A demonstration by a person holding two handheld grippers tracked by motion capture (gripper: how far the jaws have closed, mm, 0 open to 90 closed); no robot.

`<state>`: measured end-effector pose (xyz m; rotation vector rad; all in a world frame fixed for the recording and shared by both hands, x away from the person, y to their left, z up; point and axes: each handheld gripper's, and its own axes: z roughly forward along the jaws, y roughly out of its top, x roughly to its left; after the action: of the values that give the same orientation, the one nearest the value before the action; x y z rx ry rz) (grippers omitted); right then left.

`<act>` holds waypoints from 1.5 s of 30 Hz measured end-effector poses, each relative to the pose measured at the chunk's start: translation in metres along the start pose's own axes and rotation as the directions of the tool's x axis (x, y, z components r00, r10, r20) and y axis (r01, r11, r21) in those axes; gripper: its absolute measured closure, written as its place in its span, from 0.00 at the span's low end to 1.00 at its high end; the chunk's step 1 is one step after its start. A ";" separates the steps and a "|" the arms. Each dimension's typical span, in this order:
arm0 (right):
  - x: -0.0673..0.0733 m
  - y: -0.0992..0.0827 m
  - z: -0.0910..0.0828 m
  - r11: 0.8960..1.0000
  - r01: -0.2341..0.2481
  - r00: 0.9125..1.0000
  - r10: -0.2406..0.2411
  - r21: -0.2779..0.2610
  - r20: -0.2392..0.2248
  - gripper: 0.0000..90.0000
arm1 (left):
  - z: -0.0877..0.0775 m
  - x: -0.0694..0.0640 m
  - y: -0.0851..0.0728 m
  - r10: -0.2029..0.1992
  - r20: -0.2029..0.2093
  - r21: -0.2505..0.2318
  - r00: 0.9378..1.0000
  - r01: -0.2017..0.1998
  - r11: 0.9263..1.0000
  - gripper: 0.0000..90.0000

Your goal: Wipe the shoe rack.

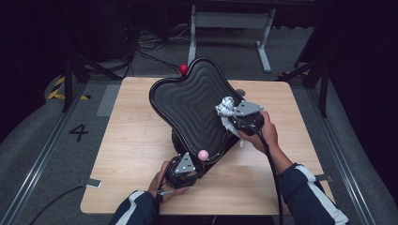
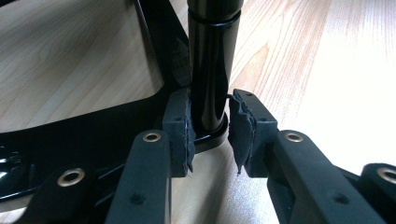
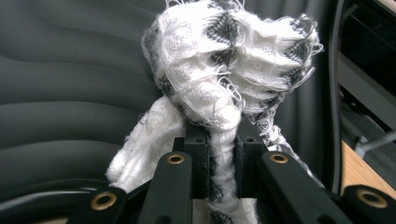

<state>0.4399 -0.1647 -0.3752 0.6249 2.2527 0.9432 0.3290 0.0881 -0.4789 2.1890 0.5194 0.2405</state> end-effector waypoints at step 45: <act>-0.002 -0.023 -0.022 1.000 -0.005 0.999 0.004 0.014 0.040 0.89 | 0.000 0.000 0.000 -0.006 -0.004 0.002 1.000 0.006 1.000 0.76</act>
<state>0.4223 -0.1905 -0.3796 0.6499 2.2250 0.9095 0.3293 0.0885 -0.4787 2.1894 0.5286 0.2418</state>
